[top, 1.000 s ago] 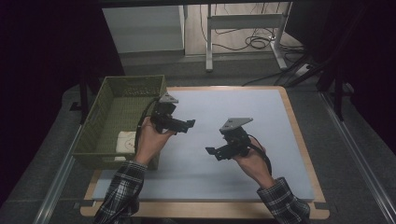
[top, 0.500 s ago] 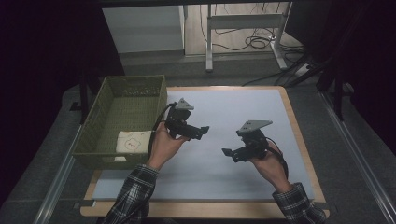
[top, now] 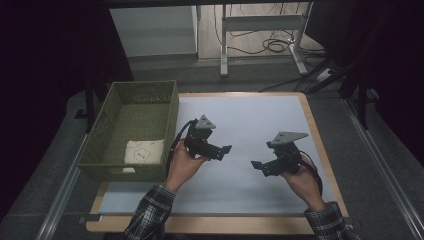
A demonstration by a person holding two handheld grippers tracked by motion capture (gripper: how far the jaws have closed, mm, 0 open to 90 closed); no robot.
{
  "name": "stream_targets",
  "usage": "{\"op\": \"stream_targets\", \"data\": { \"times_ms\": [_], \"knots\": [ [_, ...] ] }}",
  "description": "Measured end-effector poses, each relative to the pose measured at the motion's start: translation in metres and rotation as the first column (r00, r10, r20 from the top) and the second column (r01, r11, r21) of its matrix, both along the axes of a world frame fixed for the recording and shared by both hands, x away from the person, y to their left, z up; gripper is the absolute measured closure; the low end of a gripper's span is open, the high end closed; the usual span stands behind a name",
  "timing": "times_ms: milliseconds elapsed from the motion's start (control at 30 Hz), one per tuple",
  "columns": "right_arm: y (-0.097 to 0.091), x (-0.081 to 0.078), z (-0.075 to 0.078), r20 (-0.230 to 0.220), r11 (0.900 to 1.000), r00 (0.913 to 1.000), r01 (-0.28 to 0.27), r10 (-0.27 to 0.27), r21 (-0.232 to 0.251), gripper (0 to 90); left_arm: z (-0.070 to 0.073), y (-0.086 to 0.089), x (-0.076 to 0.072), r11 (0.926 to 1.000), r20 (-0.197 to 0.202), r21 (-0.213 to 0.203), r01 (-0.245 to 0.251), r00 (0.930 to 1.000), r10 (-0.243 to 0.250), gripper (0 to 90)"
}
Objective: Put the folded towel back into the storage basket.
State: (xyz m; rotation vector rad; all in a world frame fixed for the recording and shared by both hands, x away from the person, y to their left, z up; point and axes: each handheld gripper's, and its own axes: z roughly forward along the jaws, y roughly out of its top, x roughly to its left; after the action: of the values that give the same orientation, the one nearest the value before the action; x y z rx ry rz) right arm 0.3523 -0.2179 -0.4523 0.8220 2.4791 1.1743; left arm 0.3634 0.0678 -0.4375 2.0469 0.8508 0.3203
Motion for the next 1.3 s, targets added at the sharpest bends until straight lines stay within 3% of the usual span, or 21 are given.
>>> {"op": "stream_targets", "data": {
  "times_ms": [233,700,867,1100,1300],
  "knots": [
    [-0.014,-0.007,-0.007,0.005,0.9998,0.9999,0.012,-0.012,-0.019,6.0,-0.02,0.001,-0.014,0.9999,-0.006,0.014,0.006,1.0,-0.006,1.1],
    [-0.029,-0.02,-0.038,-0.006,0.9992,0.9996,0.028,-0.028,-0.03,5.1,-0.067,0.017,-0.042,0.9997,-0.028,0.019,-0.016,0.9995,0.016,1.3],
    [-0.03,-0.023,-0.05,-0.016,0.9988,0.9997,0.019,-0.019,-0.045,5.0,-0.081,0.02,-0.053,0.9982,-0.025,0.056,-0.024,0.9994,0.025,1.3],
    [-0.03,-0.026,-0.068,-0.045,0.9977,0.9989,0.007,-0.01,-0.067,4.9,-0.101,0.026,-0.062,0.9955,-0.06,0.09,-0.028,0.9976,0.034,1.2],
    [-0.023,-0.028,-0.079,-0.061,0.9957,0.9981,-0.006,0.001,-0.093,4.3,-0.108,0.027,-0.065,0.9908,-0.061,0.132,-0.031,0.9973,0.039,1.3]
  ]
}}
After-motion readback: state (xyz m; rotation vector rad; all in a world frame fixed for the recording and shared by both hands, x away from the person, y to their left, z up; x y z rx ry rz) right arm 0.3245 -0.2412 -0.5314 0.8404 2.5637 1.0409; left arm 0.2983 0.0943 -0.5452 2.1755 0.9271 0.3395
